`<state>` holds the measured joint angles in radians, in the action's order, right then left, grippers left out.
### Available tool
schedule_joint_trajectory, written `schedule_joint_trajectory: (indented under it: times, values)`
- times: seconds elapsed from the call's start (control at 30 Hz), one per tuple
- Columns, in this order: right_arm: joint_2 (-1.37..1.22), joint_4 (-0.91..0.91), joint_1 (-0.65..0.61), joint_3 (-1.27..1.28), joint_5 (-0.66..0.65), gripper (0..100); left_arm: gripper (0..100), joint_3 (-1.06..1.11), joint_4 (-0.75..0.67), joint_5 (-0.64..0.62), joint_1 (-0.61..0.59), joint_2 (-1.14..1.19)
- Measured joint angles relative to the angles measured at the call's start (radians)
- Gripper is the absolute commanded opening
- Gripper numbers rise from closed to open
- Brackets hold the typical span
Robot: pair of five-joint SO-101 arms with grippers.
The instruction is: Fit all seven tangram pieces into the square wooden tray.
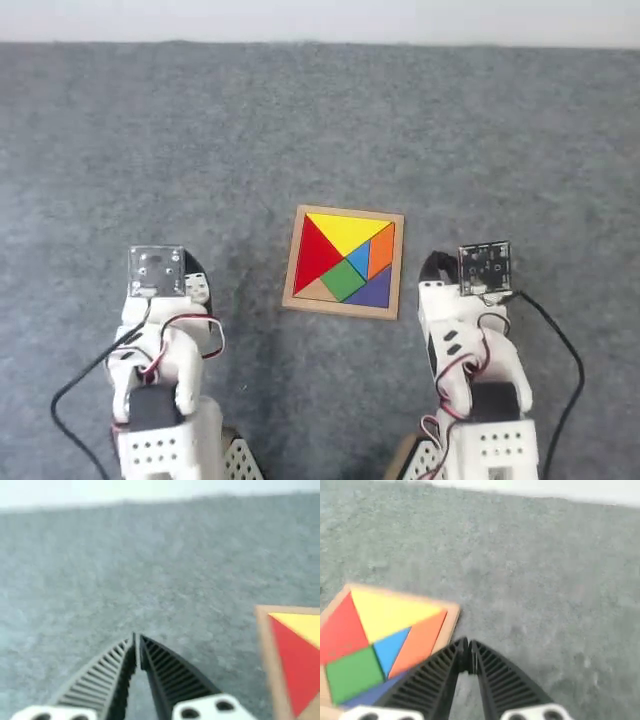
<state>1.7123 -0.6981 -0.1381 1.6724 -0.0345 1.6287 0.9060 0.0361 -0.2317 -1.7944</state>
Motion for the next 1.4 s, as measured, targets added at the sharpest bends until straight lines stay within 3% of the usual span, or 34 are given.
schedule_joint_trajectory:
  times: [0.43,0.77,1.4]
  values:
    - [0.078,-0.399,-0.1,-0.002,-0.002,0.8,3,0.064,-0.061,0.155,-0.011,0.034]
    - [0.08,-0.583,0.092,-0.002,-0.002,0.8,3,0.066,-0.061,0.157,-0.011,0.164]
    - [0.08,-0.606,0.104,-0.002,-0.002,0.8,3,0.066,-0.061,0.158,-0.011,0.169]
